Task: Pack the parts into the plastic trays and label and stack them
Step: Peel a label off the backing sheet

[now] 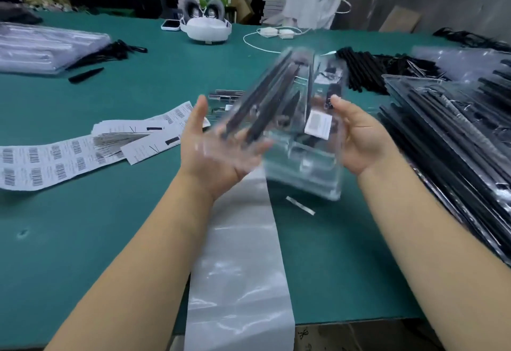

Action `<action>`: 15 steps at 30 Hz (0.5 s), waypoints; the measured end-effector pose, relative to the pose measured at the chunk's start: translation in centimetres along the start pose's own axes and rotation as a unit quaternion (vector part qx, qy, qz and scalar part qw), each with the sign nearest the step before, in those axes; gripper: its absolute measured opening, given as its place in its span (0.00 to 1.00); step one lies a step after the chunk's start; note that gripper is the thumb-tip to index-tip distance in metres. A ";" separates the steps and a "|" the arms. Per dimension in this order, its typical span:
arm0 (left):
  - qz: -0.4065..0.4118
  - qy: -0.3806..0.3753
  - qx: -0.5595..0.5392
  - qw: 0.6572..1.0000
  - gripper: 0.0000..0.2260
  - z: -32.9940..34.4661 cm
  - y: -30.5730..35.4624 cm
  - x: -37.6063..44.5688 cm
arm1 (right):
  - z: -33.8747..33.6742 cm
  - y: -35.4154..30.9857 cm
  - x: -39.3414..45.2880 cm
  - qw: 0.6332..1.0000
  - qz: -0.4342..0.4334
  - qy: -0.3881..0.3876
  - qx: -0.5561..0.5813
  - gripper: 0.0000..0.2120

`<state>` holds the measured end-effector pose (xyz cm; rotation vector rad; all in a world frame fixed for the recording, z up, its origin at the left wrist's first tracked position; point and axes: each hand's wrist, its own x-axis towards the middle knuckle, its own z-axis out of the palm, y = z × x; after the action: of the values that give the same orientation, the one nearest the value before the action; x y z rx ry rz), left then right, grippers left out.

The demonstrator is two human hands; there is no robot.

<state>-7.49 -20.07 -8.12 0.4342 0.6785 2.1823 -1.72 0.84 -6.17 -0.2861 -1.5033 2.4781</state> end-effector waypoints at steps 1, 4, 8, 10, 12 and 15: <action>0.016 0.048 -0.025 0.998 0.24 -0.2 0.0 0.3 | 0.8 0.3 0.6 0.999 0.013 0.016 0.039 0.09; 0.008 0.208 0.057 0.976 0.13 -0.8 -0.3 1.4 | 3.3 1.9 2.2 0.988 0.043 0.050 0.137 0.07; -0.024 0.282 0.239 0.929 0.05 -1.0 -0.9 2.5 | 6.3 4.0 5.1 0.983 0.030 0.096 0.156 0.07; -0.031 0.271 0.205 0.940 0.05 -1.6 -0.5 2.7 | 7.2 4.5 6.9 0.977 0.029 0.129 0.167 0.06; -0.042 0.253 0.129 0.958 0.06 -2.3 0.3 2.5 | 7.3 5.0 8.5 0.965 0.027 0.170 0.196 0.05; -0.051 0.232 0.087 0.968 0.09 -3.2 0.9 2.5 | 7.4 5.4 10.4 0.954 0.017 0.205 0.217 0.05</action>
<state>-11.18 -19.69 -9.98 -0.0332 1.1248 2.1482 -14.21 -4.77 -8.15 -0.6912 -0.7770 2.4872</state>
